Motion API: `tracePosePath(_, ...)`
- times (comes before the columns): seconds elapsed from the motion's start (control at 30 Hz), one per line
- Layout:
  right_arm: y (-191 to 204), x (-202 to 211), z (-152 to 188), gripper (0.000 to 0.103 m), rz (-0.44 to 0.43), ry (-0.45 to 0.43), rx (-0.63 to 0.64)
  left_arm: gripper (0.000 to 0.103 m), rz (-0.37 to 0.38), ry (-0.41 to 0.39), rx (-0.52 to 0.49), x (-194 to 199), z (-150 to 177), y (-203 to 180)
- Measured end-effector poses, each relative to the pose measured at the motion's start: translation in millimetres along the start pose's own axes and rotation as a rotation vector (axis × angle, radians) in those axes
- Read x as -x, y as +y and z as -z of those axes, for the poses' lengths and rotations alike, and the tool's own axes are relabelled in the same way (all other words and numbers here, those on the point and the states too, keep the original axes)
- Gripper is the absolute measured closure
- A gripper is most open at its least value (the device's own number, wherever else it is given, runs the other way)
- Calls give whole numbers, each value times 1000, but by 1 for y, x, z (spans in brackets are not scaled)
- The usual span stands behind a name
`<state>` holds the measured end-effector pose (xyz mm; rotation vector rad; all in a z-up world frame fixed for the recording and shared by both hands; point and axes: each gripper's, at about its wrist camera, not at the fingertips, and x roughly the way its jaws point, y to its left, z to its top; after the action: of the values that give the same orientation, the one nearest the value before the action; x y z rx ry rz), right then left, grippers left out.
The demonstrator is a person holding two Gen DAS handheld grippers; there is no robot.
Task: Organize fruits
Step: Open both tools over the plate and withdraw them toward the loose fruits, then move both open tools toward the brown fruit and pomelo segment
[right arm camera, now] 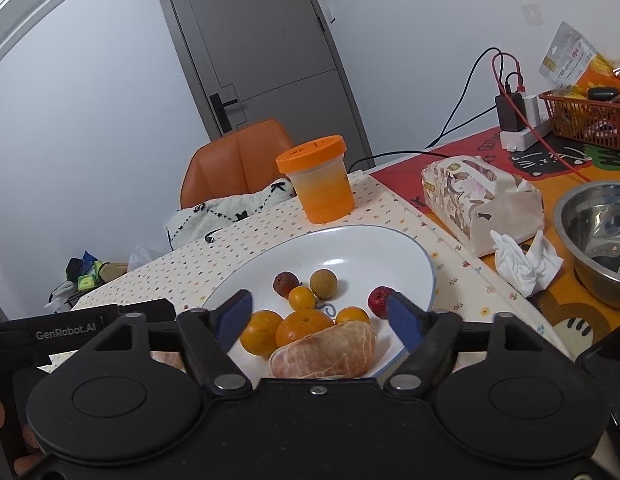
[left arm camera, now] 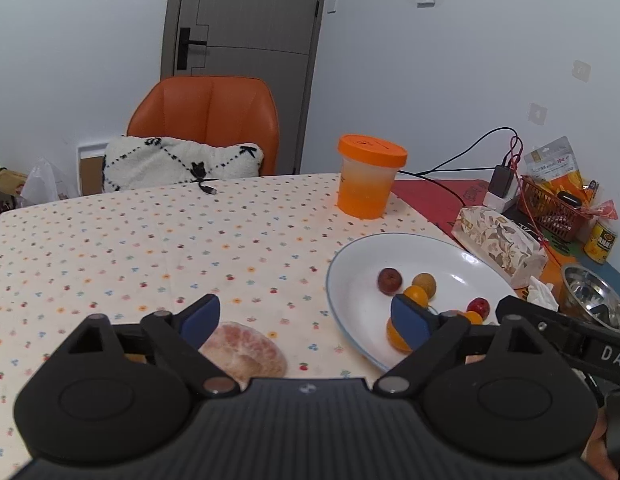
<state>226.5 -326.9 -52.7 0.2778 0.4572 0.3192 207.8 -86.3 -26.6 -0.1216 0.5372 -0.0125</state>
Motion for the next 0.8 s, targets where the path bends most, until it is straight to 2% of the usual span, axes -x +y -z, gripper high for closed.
tracePosePath(0.27,9,4,3,0,16,-4,-11,6,-44,26,16,13,-1,18)
tracePosePath(0.33,12,6,4,0,7,-5,-13,6,-77,28,19,17,-1,24)
tracePosePath(0.57,25,9,4,0,-43,9,-5,5,-94,30,37,28,1,43)
tracePosePath(0.67,31,11,5,0,-54,7,0,0,-91,19,50,34,1,49)
tracePosePath(0.8,40,13,7,0,-68,11,13,0,-75,6,59,40,2,56)
